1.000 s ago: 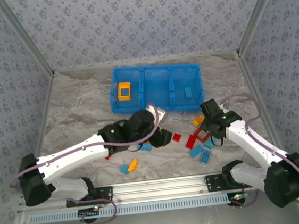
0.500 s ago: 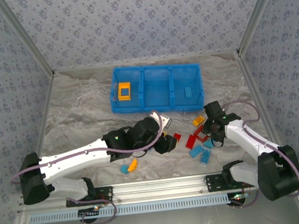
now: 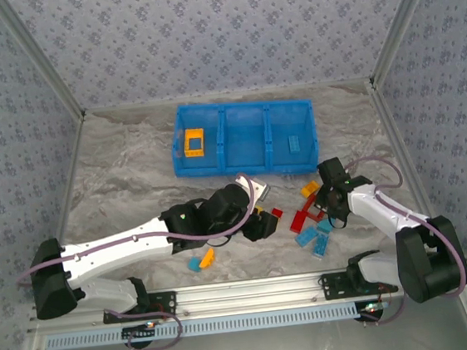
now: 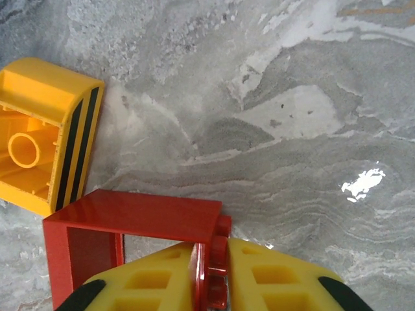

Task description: Sort the legos into containers by color

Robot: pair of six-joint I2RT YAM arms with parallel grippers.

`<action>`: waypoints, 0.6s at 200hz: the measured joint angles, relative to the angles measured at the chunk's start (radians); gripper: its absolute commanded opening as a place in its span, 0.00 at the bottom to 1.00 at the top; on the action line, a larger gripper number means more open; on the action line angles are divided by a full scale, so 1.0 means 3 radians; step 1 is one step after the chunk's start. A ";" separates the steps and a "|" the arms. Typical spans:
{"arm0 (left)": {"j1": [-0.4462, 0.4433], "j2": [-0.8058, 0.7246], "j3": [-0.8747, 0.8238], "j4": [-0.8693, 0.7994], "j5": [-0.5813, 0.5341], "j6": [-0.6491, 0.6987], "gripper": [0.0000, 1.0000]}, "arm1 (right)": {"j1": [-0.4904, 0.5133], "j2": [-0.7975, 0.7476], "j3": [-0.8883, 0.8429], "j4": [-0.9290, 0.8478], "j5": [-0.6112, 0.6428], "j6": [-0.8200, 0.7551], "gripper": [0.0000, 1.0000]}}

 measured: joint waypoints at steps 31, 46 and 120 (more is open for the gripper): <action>0.0000 0.0000 0.0015 0.0000 -0.0017 0.0001 0.54 | 0.0000 -0.0005 0.0004 0.0005 0.0034 0.0028 0.12; 0.0000 -0.0001 0.0015 -0.0006 -0.0069 0.0001 0.54 | 0.0020 -0.0047 0.0029 -0.0042 0.0094 0.0051 0.11; 0.0201 -0.0417 0.0364 -0.0472 -0.0604 0.0004 0.62 | 0.1193 -0.0224 0.1292 -0.0478 0.0914 -0.0206 0.12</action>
